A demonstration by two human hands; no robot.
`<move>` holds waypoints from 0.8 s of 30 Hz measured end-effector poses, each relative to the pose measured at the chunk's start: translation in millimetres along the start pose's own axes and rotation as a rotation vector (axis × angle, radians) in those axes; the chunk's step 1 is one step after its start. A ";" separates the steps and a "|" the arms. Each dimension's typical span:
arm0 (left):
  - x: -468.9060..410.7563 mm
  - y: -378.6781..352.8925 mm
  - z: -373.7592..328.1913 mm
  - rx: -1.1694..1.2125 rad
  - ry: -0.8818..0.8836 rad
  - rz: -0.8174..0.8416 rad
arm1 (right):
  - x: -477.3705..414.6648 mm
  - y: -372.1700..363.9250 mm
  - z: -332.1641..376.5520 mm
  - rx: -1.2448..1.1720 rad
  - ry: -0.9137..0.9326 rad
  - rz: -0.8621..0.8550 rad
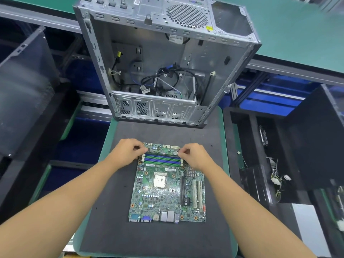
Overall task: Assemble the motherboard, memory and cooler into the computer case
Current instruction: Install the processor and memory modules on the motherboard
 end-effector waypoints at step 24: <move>-10.7 -17.5 18.2 0.131 0.527 0.105 | -2.7 -10.7 -11.7 -0.046 -0.336 0.068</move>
Point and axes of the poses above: each hand's wrist, its own x-axis away from the middle knuckle, its own y-axis out of the back of the hand, z = x × y, the point moved 7 cm from there along -x, towards the middle knuckle, and after that the axes turned 13 degrees about -z, right-handed, at the moved point
